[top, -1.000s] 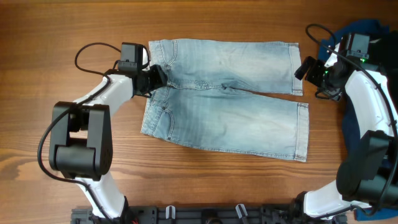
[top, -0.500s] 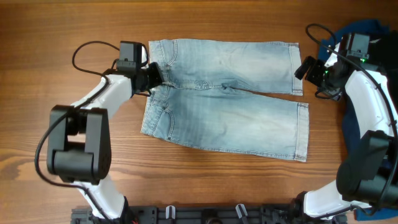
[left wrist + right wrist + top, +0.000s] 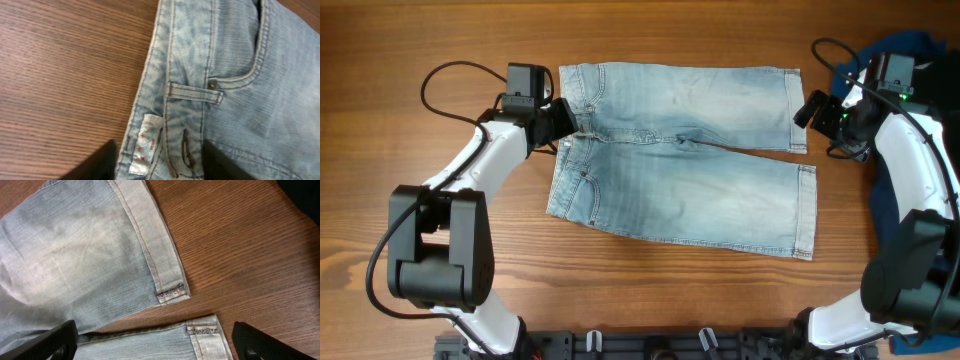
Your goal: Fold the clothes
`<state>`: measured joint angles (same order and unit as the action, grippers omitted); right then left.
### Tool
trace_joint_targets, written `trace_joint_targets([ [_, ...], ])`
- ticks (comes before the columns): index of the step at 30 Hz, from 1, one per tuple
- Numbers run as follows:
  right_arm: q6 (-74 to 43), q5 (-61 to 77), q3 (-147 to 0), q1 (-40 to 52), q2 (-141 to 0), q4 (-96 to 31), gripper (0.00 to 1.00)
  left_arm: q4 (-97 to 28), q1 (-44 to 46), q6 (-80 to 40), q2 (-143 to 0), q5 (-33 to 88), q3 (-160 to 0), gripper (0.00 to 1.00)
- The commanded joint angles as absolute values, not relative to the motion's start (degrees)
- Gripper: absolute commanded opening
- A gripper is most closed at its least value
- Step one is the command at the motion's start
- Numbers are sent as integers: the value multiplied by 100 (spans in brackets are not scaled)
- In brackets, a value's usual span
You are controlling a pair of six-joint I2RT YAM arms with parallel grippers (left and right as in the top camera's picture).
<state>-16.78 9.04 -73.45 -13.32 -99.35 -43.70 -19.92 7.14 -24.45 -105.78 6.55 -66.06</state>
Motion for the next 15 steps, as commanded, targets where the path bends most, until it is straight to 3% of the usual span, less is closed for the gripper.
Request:
trace_joint_targets([
  [1, -1653, 1037, -7430, -1319, -9810, -4355, 100, -1999, 725, -2425, -10541, 646, -6554, 56],
  [4, -1656, 1037, -7430, -1319, -9810, -4355, 100, -1953, 731, -2425, -10724, 908, -6552, 56],
  [7, -1653, 1037, -7430, -1319, -9810, -4355, 100, -1765, 729, -2429, -11026, 1459, -6552, 50],
  [15, -1656, 1037, -7430, -1319, -9810, -4357, 100, -1743, 740, -2449, -11043, 1503, -6552, 46],
])
